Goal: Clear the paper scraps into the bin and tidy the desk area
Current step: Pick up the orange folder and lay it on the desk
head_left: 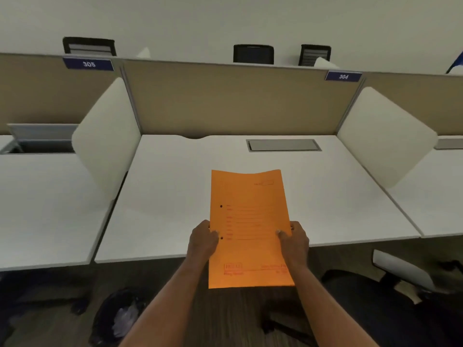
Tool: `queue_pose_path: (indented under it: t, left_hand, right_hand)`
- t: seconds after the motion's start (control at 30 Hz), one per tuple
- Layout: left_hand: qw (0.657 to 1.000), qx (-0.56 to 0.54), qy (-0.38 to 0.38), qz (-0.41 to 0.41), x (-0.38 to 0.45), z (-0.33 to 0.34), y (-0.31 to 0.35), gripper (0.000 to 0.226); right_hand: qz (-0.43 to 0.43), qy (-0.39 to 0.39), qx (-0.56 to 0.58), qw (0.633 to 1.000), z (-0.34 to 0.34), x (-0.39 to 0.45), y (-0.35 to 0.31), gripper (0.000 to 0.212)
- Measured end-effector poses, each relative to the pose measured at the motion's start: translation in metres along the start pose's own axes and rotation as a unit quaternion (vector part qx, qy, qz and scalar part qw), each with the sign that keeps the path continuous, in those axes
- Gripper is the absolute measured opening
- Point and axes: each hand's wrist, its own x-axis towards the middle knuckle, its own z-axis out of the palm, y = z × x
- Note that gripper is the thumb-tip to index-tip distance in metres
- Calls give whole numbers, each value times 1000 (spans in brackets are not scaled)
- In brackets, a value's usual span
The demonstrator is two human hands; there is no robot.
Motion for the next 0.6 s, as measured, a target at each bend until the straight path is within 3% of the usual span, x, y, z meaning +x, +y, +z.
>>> queue_pose_path:
  t: [0.23,0.6]
  left_hand:
    - [998,52,42,7,76,-23,2,13]
    - [997,48,66,-16,231,-11,32,13]
  right_hand:
    - [12,9,-11,1000,53,48,-22,23]
    - [-55,-14,-56,997,126,202,-40,24]
